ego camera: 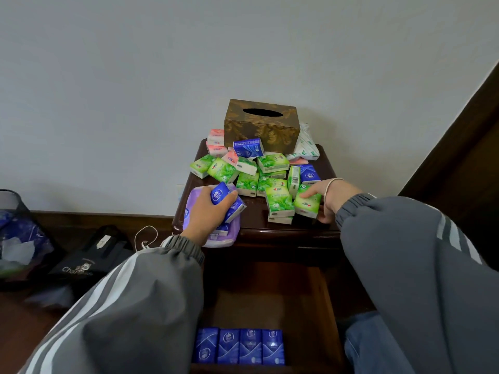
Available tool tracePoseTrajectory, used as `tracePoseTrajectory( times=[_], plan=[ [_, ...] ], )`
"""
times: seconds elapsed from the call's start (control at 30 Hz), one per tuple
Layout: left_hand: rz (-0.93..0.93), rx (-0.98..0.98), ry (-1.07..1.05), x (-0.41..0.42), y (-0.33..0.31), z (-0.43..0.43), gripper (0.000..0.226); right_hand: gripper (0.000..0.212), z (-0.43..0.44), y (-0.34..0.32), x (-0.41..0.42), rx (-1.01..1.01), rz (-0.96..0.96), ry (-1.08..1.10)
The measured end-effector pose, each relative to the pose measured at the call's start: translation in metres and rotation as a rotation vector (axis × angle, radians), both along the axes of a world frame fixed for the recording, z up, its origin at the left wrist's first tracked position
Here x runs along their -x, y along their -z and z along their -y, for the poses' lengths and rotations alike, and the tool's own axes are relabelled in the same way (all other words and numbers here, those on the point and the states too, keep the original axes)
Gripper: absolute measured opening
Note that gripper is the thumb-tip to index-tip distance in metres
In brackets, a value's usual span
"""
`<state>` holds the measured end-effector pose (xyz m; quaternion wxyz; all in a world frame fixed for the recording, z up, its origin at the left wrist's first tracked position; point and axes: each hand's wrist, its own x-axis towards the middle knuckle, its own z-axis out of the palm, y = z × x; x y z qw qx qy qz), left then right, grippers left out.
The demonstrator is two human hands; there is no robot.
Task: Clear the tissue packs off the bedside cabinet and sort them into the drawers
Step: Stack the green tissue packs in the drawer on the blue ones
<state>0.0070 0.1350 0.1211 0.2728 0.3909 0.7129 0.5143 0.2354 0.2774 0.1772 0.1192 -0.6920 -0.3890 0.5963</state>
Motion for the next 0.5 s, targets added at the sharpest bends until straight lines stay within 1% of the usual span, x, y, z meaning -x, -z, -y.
tracePoseTrajectory(
  times=[0.07, 0.17, 0.27, 0.3, 0.33, 0.4, 0.43, 0.5],
  plan=[
    [-0.011, 0.001, -0.002, 0.000, 0.000, 0.001, 0.042, 0.023, 0.000, 0.004, 0.000, -0.001, -0.012, -0.006],
    [-0.001, 0.001, 0.003, -0.001, -0.001, 0.001, 0.040, 0.032, 0.001, 0.007, -0.003, -0.003, -0.053, 0.057],
    [0.013, -0.004, 0.006, -0.001, 0.000, 0.002, 0.040, 0.044, 0.005, 0.009, -0.012, -0.015, -0.176, 0.143],
    [0.013, -0.010, 0.003, -0.001, 0.001, 0.003, 0.040, 0.044, 0.007, 0.009, -0.016, -0.020, -0.235, 0.179],
    [0.012, -0.014, 0.001, -0.001, 0.001, 0.003, 0.040, 0.039, 0.011, 0.009, -0.021, -0.025, -0.314, 0.206],
    [0.002, -0.022, -0.009, -0.002, 0.001, 0.004, 0.040, 0.017, 0.020, 0.007, -0.033, -0.044, -0.501, 0.238],
    [0.007, -0.037, -0.018, -0.004, 0.002, 0.005, 0.038, 0.010, 0.026, 0.006, -0.041, -0.057, -0.589, 0.237],
    [0.060, -0.110, -0.039, -0.007, 0.002, 0.009, 0.031, 0.011, 0.042, 0.000, -0.055, -0.096, -0.730, 0.201]
  ],
)
